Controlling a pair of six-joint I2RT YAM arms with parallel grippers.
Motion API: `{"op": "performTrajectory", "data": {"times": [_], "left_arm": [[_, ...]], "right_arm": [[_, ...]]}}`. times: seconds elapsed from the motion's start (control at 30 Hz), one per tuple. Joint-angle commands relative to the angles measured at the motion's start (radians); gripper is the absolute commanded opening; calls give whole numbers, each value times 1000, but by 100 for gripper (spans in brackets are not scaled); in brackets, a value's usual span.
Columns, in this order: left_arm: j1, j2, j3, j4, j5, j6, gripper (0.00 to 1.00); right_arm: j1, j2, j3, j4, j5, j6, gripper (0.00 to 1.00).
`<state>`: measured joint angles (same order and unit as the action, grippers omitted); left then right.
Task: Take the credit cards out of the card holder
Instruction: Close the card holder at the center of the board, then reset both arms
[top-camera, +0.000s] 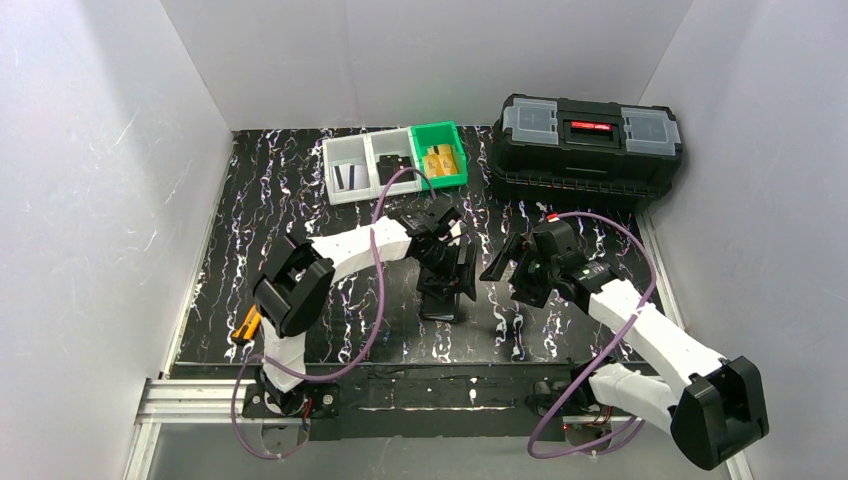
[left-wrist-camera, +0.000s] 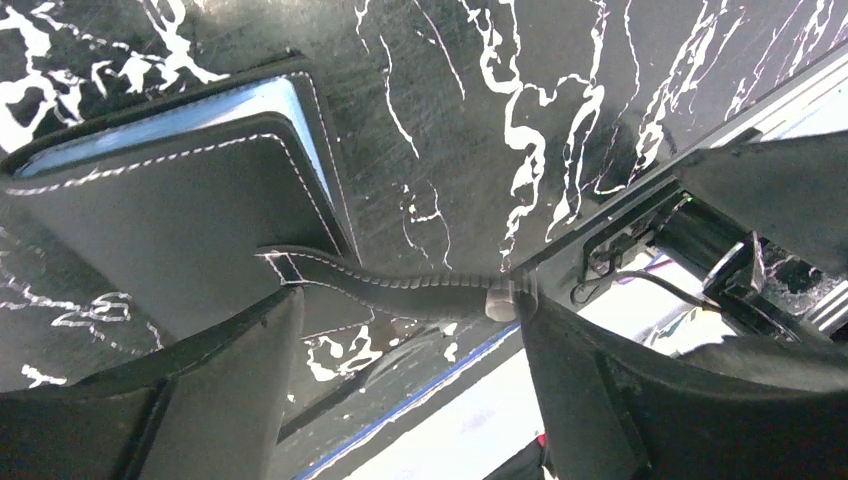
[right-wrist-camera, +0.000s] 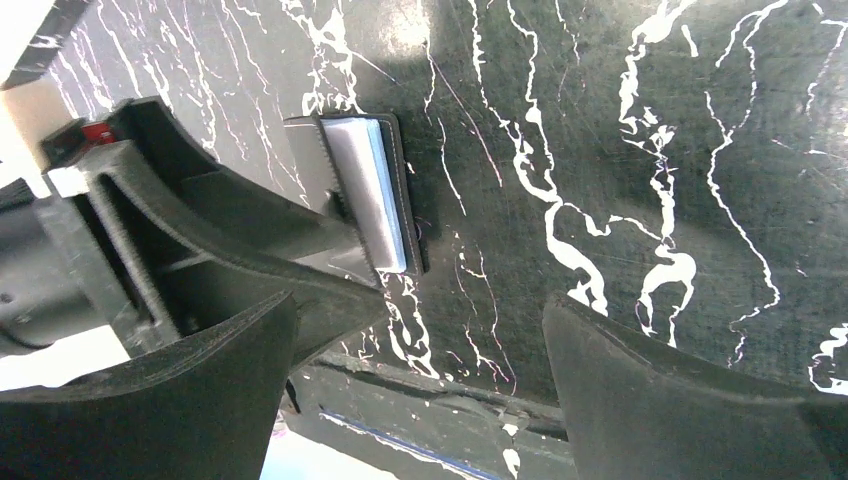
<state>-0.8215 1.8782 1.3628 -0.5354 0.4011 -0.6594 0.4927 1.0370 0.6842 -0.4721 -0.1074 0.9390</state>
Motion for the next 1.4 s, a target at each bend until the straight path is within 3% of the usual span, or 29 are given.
{"op": "performTrajectory", "data": {"times": [0.0, 0.3, 0.53, 0.87, 1.03, 1.37], "left_arm": [[-5, 29, 22, 30, 42, -16, 81], [-2, 20, 29, 52, 42, -4, 98], [61, -99, 53, 26, 19, 28, 98], [271, -341, 75, -93, -74, 133, 98], [297, -454, 92, -170, -256, 214, 98], [340, -533, 26, -174, -265, 196, 98]], "right_arm": [[-3, -44, 33, -43, 57, -14, 98], [-5, -37, 49, -59, 54, -26, 98], [-5, 1, 114, -78, 50, -59, 98], [-5, 46, 278, -116, 69, -126, 98], [-5, 52, 356, -133, 78, -142, 98], [-5, 42, 410, -139, 89, -163, 98]]}}
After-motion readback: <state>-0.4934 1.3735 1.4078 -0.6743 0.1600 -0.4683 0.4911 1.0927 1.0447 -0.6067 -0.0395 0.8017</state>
